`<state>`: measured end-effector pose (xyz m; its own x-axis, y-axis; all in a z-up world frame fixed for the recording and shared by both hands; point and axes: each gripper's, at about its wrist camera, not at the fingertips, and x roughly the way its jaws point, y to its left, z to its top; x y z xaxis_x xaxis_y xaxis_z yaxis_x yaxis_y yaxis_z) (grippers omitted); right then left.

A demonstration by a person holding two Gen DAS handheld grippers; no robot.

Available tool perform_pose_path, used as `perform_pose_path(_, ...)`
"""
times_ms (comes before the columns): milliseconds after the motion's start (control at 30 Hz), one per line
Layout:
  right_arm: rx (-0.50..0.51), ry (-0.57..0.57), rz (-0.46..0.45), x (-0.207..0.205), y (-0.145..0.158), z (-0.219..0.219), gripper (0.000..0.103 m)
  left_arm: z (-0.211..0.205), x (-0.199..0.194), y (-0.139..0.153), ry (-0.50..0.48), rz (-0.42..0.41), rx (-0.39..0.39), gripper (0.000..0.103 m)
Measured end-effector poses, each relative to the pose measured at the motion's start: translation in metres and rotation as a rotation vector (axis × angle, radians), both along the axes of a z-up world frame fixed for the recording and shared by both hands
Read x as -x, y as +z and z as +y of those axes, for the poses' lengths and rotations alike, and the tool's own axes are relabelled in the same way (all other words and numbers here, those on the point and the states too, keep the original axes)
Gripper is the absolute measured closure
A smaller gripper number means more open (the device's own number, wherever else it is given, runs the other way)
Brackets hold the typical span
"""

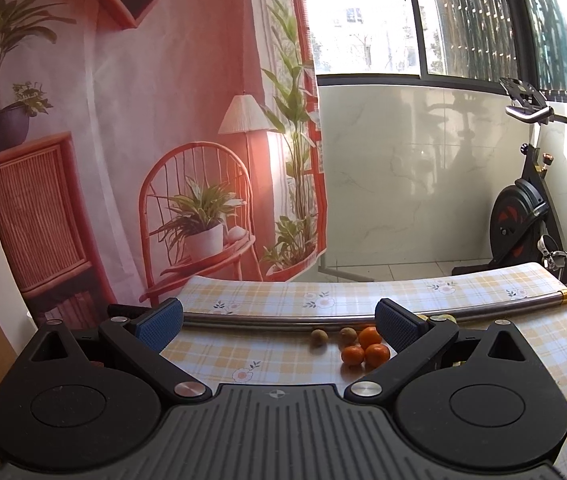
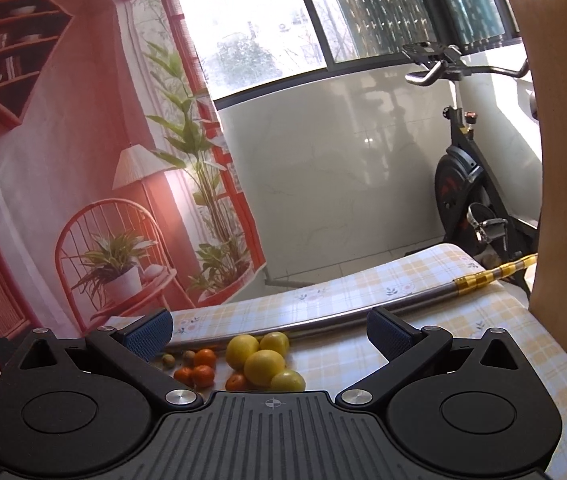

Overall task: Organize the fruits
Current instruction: 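Move the left tool toward a kiwi while the right tool approaches a grapefruit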

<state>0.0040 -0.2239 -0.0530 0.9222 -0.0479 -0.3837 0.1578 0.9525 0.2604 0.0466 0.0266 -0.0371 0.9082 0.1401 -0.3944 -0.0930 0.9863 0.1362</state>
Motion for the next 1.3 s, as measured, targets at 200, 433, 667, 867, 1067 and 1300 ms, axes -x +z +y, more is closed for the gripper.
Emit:
perform_pose_path(200,0.050,0.030,0.028,-0.024,-0.031,-0.010,0.000,0.024,-0.019,-0.019,0.039,-0.011,0.159,0.001)
perform_pose_path(433,0.128,0.162,0.131,-0.064,-0.069,0.002,0.000,0.046,-0.036,-0.041,0.097,0.011,0.286,0.005)
perform_pose_path(667,0.278,0.287,0.201,-0.092,-0.103,0.025,0.000,0.055,-0.048,-0.055,0.105,0.037,0.305,0.006)
perform_pose_path(867,0.300,0.302,0.202,-0.110,-0.126,0.022,0.000,0.054,-0.060,-0.064,0.089,0.080,0.289,0.006)
perform_pose_path(1067,0.202,0.200,0.221,-0.130,-0.155,-0.013,0.001,0.044,-0.074,-0.069,0.089,0.125,0.192,0.006)
perform_pose_path(1300,0.251,0.300,0.198,-0.146,-0.176,-0.007,0.010,0.049,-0.090,-0.075,0.135,0.173,0.177,0.006)
